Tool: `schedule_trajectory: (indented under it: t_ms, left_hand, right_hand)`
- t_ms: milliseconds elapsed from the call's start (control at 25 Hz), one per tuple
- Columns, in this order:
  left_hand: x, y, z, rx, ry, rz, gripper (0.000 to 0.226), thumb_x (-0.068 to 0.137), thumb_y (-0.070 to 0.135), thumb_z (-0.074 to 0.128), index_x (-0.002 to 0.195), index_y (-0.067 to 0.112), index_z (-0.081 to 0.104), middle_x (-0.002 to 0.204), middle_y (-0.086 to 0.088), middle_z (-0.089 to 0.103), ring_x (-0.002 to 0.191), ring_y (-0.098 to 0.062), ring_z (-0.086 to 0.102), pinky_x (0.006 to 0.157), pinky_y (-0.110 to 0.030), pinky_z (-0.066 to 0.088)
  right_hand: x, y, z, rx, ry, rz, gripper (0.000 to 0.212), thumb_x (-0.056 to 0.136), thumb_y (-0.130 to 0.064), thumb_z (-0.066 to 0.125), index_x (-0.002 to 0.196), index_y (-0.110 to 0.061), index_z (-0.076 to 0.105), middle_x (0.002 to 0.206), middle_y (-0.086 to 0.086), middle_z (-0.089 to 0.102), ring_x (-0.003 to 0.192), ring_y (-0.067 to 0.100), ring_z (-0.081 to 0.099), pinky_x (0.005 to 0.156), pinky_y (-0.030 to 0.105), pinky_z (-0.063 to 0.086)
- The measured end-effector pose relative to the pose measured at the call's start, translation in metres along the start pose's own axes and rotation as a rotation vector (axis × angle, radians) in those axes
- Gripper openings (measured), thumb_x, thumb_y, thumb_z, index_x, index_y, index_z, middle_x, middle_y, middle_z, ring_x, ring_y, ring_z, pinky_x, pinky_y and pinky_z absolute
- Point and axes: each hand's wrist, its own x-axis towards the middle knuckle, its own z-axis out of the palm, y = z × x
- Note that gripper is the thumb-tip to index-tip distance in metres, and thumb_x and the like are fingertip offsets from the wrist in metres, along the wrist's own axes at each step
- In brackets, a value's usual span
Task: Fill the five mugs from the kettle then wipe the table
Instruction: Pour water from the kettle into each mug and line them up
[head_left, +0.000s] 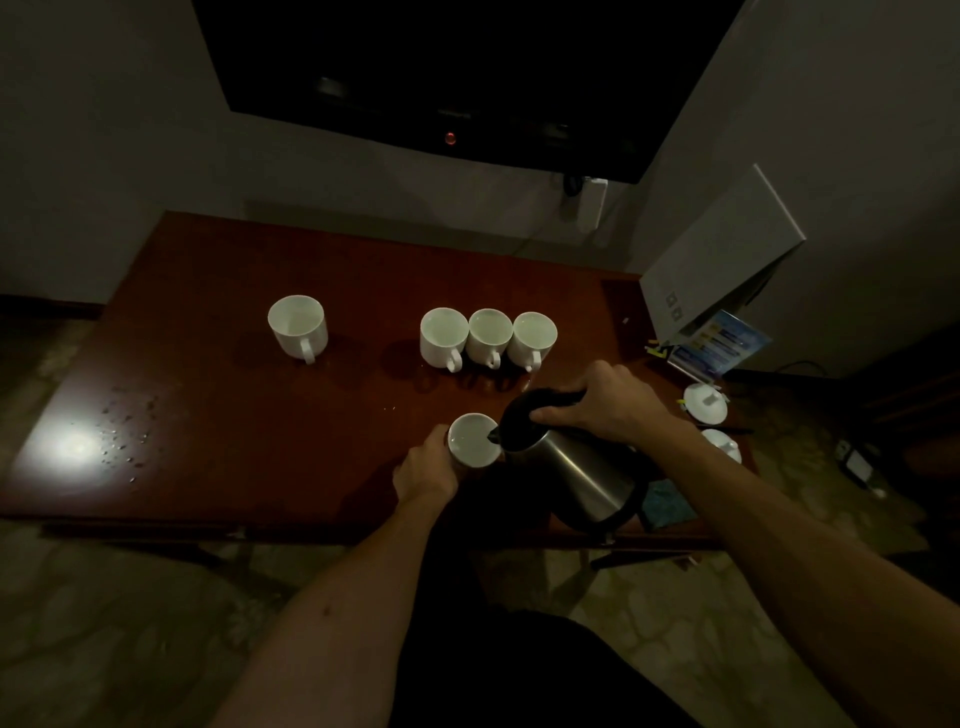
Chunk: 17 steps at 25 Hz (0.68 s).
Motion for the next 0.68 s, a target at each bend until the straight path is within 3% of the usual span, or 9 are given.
schedule_trajectory:
  t_ms: [120,280,360,560,680]
  left_hand:
    - [-0.0013,0.001,-0.0005,-0.014,-0.008,-0.001,0.049,0.091,0.031,0.065,0.136,0.033,0.046,0.128,-0.003,0.063,0.122,-0.028,0.057,0.097,-0.045,0.047]
    - [-0.0007,0.0006,0.0004,-0.004,0.005,0.005,0.046,0.094,0.025,0.063,0.136,0.03,0.046,0.13,-0.003,0.062,0.122,-0.026,0.057,0.096,-0.044,0.047]
    - [-0.001,0.0004,0.0,0.0,0.006,0.011,0.046,0.094,0.024,0.063,0.136,0.029,0.046,0.13,-0.003,0.062,0.123,-0.027,0.056,0.099,-0.046,0.047]
    - [-0.0019,0.0005,-0.0002,0.012,0.012,0.009,0.046,0.095,0.024,0.06,0.138,0.029,0.045,0.13,-0.004,0.061,0.123,-0.028,0.056,0.097,-0.044,0.046]
    - [-0.0017,0.0008,-0.0004,0.009,0.009,0.007,0.047,0.094,0.026,0.061,0.138,0.029,0.045,0.13,-0.005,0.061,0.123,-0.028,0.056,0.098,-0.044,0.047]
  right_hand:
    - [-0.0008,-0.0011,-0.0008,0.0,-0.008,-0.007,0.039,0.078,-0.065,0.075,0.091,-0.029,0.078,0.075,-0.006,0.071,0.072,0.011,0.067,0.062,0.03,0.053]
    - [-0.0012,-0.002,-0.0017,-0.012,-0.02,-0.008,0.032,0.08,-0.065,0.075,0.08,-0.033,0.07,0.077,-0.005,0.071,0.072,0.012,0.068,0.063,0.03,0.055]
    - [-0.0024,-0.0028,-0.0026,-0.008,-0.02,-0.008,0.031,0.08,-0.063,0.075,0.075,-0.035,0.066,0.074,-0.005,0.07,0.069,0.011,0.067,0.058,0.027,0.049]
    - [-0.0025,-0.0013,0.0001,0.008,-0.005,-0.021,0.041,0.079,-0.066,0.075,0.093,-0.028,0.077,0.08,-0.005,0.073,0.074,0.012,0.069,0.068,0.033,0.059]
    - [-0.0031,-0.0016,-0.0013,0.006,-0.007,-0.018,0.042,0.08,-0.066,0.074,0.094,-0.027,0.077,0.081,-0.003,0.073,0.074,0.012,0.069,0.069,0.034,0.059]
